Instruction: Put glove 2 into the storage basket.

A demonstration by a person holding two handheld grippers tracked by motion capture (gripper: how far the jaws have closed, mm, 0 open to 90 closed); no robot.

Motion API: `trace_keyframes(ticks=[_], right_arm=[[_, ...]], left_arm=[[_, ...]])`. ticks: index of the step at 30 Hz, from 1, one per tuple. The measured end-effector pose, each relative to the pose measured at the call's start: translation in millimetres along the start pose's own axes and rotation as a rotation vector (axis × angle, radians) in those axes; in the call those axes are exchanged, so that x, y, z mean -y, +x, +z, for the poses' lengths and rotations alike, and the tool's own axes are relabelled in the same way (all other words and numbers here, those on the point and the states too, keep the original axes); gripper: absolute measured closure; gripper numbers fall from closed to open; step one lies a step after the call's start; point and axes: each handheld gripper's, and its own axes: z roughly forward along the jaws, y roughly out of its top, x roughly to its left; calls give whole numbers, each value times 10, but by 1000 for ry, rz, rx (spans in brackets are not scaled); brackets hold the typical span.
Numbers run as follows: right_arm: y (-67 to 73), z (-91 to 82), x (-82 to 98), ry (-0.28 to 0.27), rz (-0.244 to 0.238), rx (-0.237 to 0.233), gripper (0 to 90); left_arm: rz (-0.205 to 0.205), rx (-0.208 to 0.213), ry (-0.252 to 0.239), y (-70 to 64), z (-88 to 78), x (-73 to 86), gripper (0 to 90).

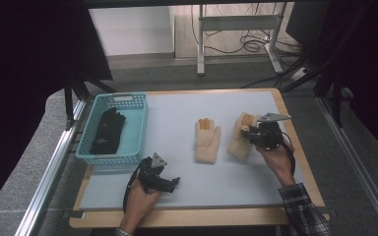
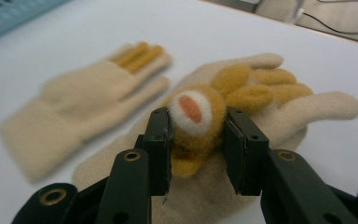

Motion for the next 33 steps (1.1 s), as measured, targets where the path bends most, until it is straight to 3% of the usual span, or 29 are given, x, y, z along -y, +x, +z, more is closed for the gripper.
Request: trace_keyframes(ticks=[10, 21, 23, 28, 31, 33], right_arm=[[418, 217, -246, -12, -95, -143, 633], [700, 592, -402, 35, -170, -199, 632], [746, 733, -407, 62, -197, -200, 631], [717, 971, -309, 131, -182, -187, 606], [677, 1004, -250, 119, -126, -215, 544], [668, 969, -248, 120, -126, -204, 483]], left_arm=[[1, 0, 0, 0, 0, 0, 8], [1, 0, 0, 1, -1, 0, 7], [1, 0, 0, 1, 0, 0, 8], [2, 0, 1, 2, -1, 0, 8], [4, -1, 3, 3, -2, 0, 8], [4, 0, 3, 3, -2, 0, 8]])
